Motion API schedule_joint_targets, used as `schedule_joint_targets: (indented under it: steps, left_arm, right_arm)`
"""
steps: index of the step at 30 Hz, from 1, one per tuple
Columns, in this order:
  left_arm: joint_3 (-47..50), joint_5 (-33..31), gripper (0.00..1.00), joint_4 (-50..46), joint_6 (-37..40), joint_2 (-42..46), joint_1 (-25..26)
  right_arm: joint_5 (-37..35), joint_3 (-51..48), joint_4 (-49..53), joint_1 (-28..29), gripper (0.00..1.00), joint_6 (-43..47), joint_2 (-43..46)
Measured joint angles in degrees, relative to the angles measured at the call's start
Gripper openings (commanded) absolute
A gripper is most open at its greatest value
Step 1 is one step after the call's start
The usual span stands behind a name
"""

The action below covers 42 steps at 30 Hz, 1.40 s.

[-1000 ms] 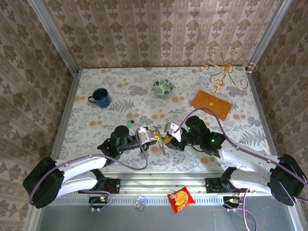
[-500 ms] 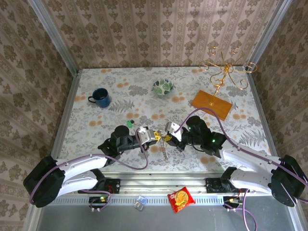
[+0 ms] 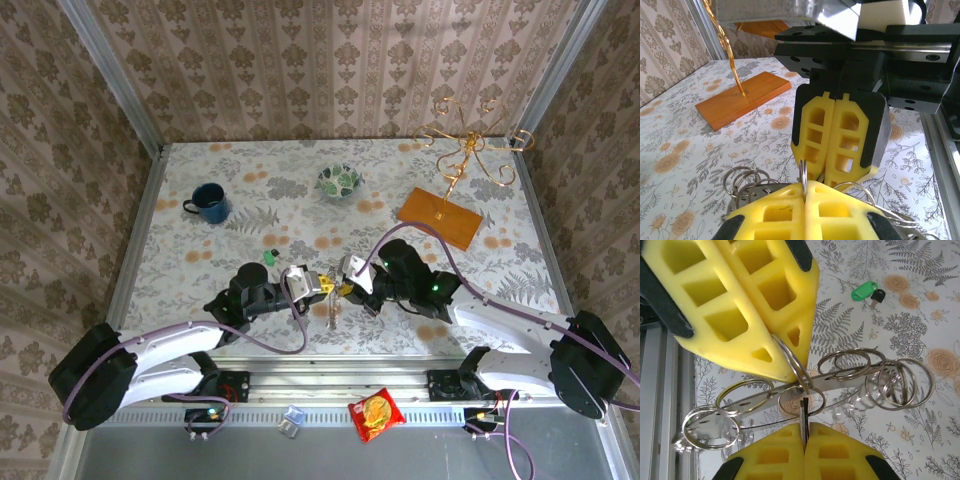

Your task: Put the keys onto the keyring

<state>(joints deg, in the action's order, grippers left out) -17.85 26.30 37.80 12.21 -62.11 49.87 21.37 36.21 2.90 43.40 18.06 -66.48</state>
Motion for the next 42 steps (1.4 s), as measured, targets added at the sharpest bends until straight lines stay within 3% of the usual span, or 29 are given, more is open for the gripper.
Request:
schedule_joint_targets:
  steps: [3, 8, 18, 42]
  left_arm:
    - [0.0, 0.0, 0.0, 0.0, 0.0, 0.0, 0.0]
    - [0.0, 0.0, 0.0, 0.0, 0.0, 0.0, 0.2]
    - [0.0, 1.3, 0.0, 0.3, 0.0, -0.8, 0.4]
    - [0.2, 3.8, 0.0, 1.4, -1.1, -1.0, 0.2]
  right_arm:
    - [0.0, 0.0, 0.1, 0.0, 0.18, 0.0, 1.2]
    - [-0.3, -1.2, -0.4, -0.8, 0.27, -0.1, 6.0]
    - [1.8, -2.8, -2.6, -1.4, 0.26, -0.2, 10.1]
    - [7.8, -2.2, -6.7, -2.3, 0.18, -0.2, 2.8]
